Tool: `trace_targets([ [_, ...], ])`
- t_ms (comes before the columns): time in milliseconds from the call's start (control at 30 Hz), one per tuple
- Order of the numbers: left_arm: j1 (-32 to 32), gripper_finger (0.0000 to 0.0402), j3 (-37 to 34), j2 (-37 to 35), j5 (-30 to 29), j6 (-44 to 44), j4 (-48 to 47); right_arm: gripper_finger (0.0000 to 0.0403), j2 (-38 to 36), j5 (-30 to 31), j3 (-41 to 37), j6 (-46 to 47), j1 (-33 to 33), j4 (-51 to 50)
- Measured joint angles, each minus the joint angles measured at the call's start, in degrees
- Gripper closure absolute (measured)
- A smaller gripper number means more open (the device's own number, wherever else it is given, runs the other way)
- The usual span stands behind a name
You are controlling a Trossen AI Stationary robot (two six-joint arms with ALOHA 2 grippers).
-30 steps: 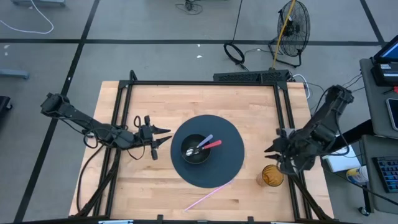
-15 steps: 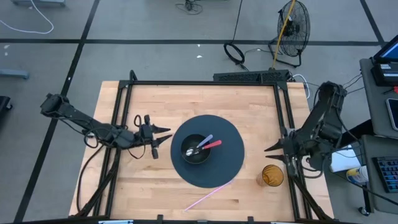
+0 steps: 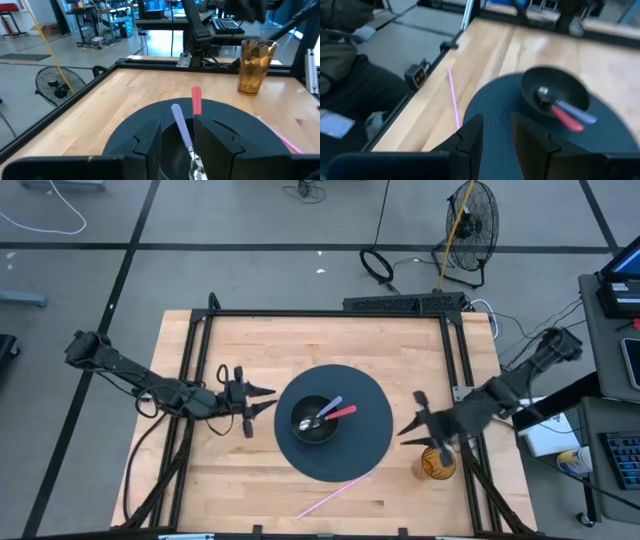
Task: Pick & Place Utensil
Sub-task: Put the brown cup on the blue mat to the right of the black bowl
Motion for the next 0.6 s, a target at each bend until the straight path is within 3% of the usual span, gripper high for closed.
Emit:
trace_targets([
  [133, 0.00, 0.0279, 0.00, 0.00, 0.73, 0.08, 0.00, 0.0307, 3.90, -11.36, 0.21, 0.07, -7.52, 0.49],
  [233, 0.00, 0.0279, 0.00, 0.00, 0.73, 0.22, -0.02, 0.0307, 7.95, -16.00, 2.48, -0.62, -11.22, -1.67],
  [433, 0.00, 0.0279, 0.00, 0.00, 0.73, -0.22, -0.02, 0.0307, 15.88, -17.91, 11.18, -7.88, -15.75, -11.20],
  [600, 0.00, 0.0279, 0.00, 0.00, 0.73, -0.45, -0.07, 0.0307, 17.41, -18.12, 16.06, -14.77, -19.94, -17.00],
])
